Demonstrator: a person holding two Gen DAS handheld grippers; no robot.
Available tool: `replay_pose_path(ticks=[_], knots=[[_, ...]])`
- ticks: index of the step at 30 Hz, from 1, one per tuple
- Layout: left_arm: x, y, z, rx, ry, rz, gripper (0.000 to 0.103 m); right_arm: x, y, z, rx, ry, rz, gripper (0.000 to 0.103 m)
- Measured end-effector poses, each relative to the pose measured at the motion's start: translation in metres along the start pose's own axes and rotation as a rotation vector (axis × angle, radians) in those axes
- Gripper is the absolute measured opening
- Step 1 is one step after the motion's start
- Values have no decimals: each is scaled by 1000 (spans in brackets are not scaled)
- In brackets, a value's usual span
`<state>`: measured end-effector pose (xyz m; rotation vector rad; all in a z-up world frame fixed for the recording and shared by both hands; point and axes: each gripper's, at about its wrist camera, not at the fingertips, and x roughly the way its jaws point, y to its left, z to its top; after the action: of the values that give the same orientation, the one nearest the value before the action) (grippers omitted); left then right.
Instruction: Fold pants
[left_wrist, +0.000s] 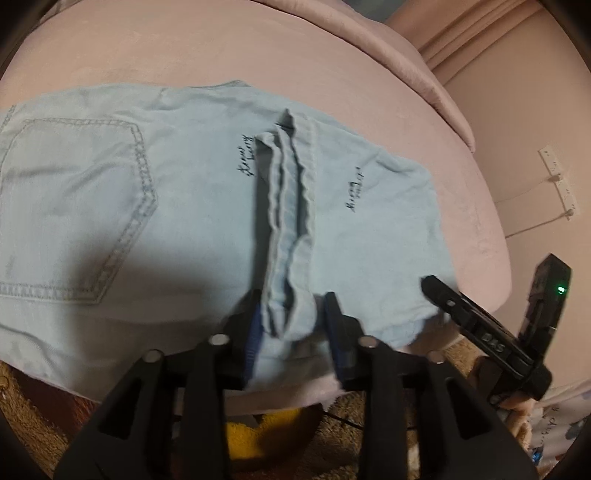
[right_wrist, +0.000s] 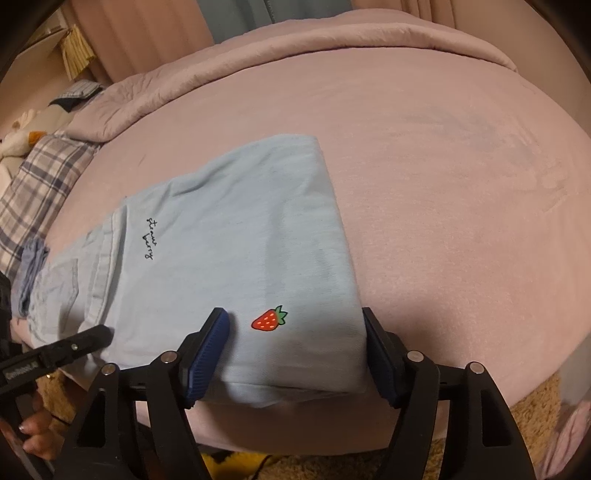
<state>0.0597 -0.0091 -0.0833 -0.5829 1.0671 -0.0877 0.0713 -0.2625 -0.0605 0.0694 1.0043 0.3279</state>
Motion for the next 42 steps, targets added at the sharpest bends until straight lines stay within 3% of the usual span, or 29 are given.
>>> replay_pose_path(ticks=[2,4,9,11,14,21,23,26,31,38,42], knots=[[-5,-3,-2,9,3,-23,59,1,1,0,-9,0,-5,73],[-11,-7,-4,30,-3,-9,68,1,1,1,-14,2,0,75],[-39,-5,-2,31,-101,25,74,1,3,2,-19,1,-9,77],[-53,-1,-1,18,-148,38,84,1,2,2,-11,4,-5,77],[-76,9,2,0,-221,75,91,-2,0,2,15,7,7,77],[-118,40,2,-100,-364,166,94,-18,4,9,2,-27,-38,77],[-128,52,2,-139,-388,183,95,-25,8,13,-14,-58,-51,82],[-138,69,2,-191,-413,213,95,-37,15,21,-23,-106,-32,91],[-151,93,-1,-270,-450,301,95,-47,44,37,-101,-155,25,93],[-150,127,-6,-372,-431,340,95,-35,72,36,-135,-156,109,94],[-142,143,-10,-415,-398,330,95,-15,77,29,-133,-96,69,94]])
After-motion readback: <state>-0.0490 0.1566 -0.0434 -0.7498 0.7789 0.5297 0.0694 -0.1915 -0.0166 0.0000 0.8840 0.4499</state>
